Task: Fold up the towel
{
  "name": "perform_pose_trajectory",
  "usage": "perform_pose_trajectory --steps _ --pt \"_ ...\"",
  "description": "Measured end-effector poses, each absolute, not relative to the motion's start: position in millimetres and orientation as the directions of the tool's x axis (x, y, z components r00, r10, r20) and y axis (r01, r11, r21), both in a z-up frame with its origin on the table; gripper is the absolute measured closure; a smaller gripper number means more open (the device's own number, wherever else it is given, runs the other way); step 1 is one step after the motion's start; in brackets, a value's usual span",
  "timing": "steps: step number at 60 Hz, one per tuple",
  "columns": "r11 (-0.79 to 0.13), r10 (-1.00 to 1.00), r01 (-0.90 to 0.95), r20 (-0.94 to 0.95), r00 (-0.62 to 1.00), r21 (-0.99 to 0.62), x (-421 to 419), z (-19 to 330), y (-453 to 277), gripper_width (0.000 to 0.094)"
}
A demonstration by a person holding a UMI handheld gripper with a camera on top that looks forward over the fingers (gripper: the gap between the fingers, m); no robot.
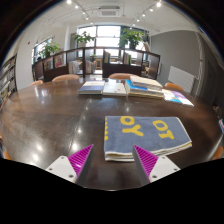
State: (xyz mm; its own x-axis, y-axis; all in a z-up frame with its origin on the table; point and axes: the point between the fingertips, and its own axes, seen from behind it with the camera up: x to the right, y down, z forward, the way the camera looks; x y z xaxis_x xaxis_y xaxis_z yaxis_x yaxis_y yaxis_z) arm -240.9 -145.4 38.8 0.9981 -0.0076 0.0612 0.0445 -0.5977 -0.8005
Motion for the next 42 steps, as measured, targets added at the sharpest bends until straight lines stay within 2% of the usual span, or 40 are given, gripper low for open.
perform_pose_trajectory --steps 11,15,17,22,26,28,35,42 --pt "-0.605 0.030 0.075 0.071 0.997 -0.793 -258.3 17.5 -62.6 0.0252" --pt "-0.621 0.040 0.094 0.088 0.995 -0.778 -257.2 7.5 -48.8 0.0331" --pt "-0.646 0.035 0.101 0.103 0.994 -0.756 -254.4 -2.5 -49.0 0.0412" --pt "-0.653 -0.043 0.060 0.116 0.992 -0.755 -238.1 -10.1 -47.0 0.0722" --pt "-0.636 -0.043 0.067 0.122 0.992 -0.768 -236.3 -9.8 -46.0 0.0766" --pt "-0.635 -0.043 0.086 0.147 0.988 -0.768 -232.4 -10.2 -45.5 0.0847" --pt "-0.658 0.012 0.157 0.199 0.980 -0.736 -231.5 -10.1 -46.1 0.0895" --pt "-0.681 0.034 0.104 0.111 0.993 -0.725 -232.0 -0.4 -48.0 0.0900"
